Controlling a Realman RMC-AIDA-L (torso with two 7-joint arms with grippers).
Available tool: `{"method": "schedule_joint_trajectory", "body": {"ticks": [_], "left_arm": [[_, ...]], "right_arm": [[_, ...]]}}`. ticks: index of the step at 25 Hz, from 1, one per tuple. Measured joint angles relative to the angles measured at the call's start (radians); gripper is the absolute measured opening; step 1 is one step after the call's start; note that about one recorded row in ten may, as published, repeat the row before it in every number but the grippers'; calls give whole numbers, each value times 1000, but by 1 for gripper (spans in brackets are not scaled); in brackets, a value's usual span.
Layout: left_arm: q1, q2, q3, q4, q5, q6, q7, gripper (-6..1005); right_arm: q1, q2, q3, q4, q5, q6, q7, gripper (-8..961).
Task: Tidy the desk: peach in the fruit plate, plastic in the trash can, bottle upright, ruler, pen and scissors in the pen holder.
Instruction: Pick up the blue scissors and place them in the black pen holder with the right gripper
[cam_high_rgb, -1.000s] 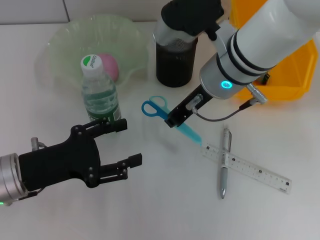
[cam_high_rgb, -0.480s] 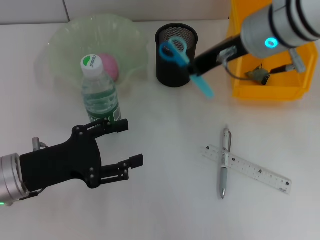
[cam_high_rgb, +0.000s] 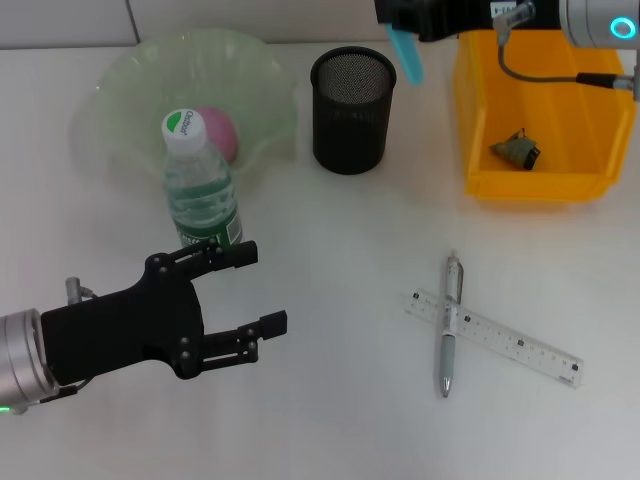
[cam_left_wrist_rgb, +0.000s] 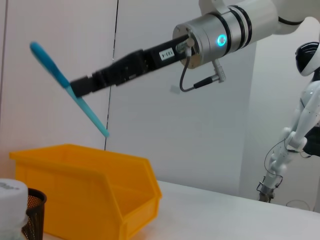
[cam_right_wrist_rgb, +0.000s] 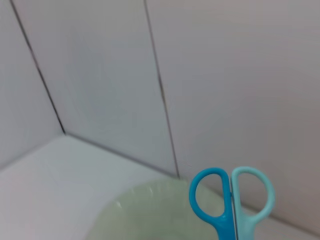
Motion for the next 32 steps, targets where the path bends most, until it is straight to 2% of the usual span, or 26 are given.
{"method": "schedule_joint_trajectory", "body": {"ticks": [5, 6, 7, 11, 13, 15, 16, 18, 20, 21, 22, 26, 27, 31, 32], "left_arm": [[2, 0, 0, 0, 2, -4, 3, 813], [4, 0, 0, 0, 2, -6, 4, 813], [4, 0, 0, 0, 2, -6, 4, 813], [4, 0, 0, -1, 2, -7, 2, 812], [3, 0, 0, -1, 3, -7, 1, 812], [2, 0, 0, -2, 3, -7, 1, 812], [1, 0, 0, -2, 3, -7, 1, 812], [0, 0, 0, -2, 3, -7, 1, 812], [-1, 0, 0, -2, 3, -7, 1, 812], [-2, 0, 0, -2, 1, -7, 1, 812], [-2, 0, 0, -2, 1, -7, 1, 812], [-2, -1, 0, -2, -1, -13, 0, 812], [-2, -1, 0, -2, -1, -13, 0, 812], [2, -1, -1, -3, -4, -13, -1, 812], [2, -1, -1, -3, -4, -13, -1, 812]], "right_arm": [[-26, 1, 3, 75, 197, 124, -216, 205], [-28, 1, 4, 115, 281, 156, -313, 205], [-28, 1, 4, 115, 281, 156, -313, 205], [-28, 2, -5, 225, 492, 245, -601, 206], [-28, 3, -7, 250, 538, 263, -664, 206], [-24, 4, -12, 310, 653, 297, -804, 206], [-16, 4, -17, 378, 769, 312, -943, 206], [-13, 4, -18, 409, 827, 313, -1010, 206], [-6, 5, -24, 475, 953, 310, -1170, 206], [-3, 6, -41, 535, 1075, 305, -1329, 206], [-3, 6, -41, 535, 1075, 305, -1329, 206], [12, 6, -100, 664, 1313, 274, -1636, 206], [12, 6, -100, 664, 1313, 274, -1636, 206], [32, 7, -172, 774, 1481, 233, -1875, 206], [32, 7, -172, 774, 1481, 233, -1875, 206]]}}
